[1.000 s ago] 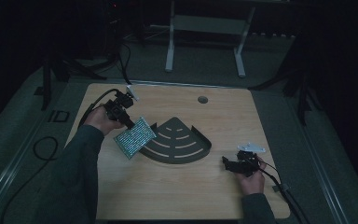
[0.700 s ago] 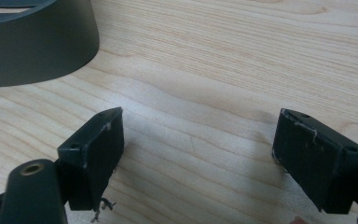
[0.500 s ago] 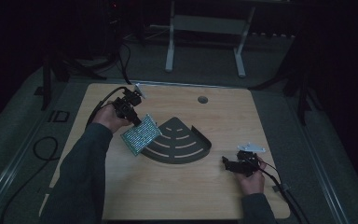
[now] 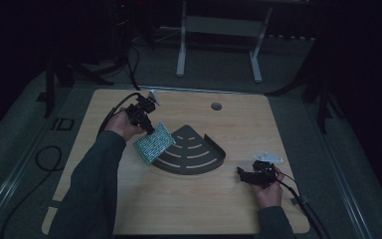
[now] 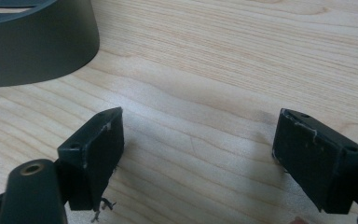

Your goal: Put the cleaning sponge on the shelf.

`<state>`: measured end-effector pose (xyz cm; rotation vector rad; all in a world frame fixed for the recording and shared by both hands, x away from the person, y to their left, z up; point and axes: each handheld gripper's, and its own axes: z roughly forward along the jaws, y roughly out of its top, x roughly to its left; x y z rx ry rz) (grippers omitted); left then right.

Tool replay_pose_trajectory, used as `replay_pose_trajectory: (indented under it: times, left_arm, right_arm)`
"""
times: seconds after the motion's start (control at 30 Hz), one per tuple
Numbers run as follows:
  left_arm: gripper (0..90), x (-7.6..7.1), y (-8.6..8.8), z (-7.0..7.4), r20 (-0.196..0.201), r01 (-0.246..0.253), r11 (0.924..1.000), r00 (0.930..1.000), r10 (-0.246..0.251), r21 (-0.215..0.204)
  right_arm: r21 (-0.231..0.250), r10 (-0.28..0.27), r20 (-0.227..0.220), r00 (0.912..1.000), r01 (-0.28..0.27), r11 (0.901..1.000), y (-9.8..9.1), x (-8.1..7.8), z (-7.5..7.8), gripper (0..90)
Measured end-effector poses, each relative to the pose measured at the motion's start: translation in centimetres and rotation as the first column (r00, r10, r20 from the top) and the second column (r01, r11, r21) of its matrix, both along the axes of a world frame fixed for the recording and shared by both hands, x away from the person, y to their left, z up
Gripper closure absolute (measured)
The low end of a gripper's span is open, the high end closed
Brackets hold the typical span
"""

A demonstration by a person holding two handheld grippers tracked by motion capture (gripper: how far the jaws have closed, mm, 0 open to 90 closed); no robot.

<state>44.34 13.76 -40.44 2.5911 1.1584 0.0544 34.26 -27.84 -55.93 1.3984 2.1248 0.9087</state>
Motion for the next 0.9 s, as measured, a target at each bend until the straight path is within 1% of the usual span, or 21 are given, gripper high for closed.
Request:
replay_pose_trajectory:
  times: [0.27, 0.37, 0.57, 0.63, 0.9]
  left_arm:
    - [90.0, 0.5, -0.3, -0.4, -0.004, -0.005, 1.0, 1.0, 0.005, -0.005]
    - [90.0, 0.7, -0.4, -0.6, -0.009, -0.002, 0.9999, 1.0, 0.002, -0.013]
    - [90.0, 1.0, -0.6, -1.0, -0.004, -0.014, 0.9998, 0.9999, 0.014, -0.015]
    - [90.0, 1.1, -0.6, -1.0, -0.008, -0.011, 0.9999, 0.9999, 0.011, -0.012]
    - [90.0, 1.5, -0.7, -1.0, 0.0, -0.028, 0.9995, 0.9996, 0.028, -0.014]
  right_arm:
    - [0.0, 0.001, 0.001, 1.0, -0.001, 1.0, 0.0, 0.0, 0.0, 16.1]
    - [0.0, 0.001, 0.001, 1.0, -0.001, 1.0, 0.0, 0.0, 0.0, 16.0]
    - [0.0, 0.001, 0.001, 1.0, -0.001, 1.0, 0.0, 0.0, 0.0, 16.1]
    - [0.0, 0.001, 0.001, 1.0, -0.001, 1.0, 0.0, 0.0, 0.0, 16.1]
    - [0.0, 0.002, 0.001, 1.0, -0.002, 1.0, 0.0, 0.0, 0.0, 16.1]
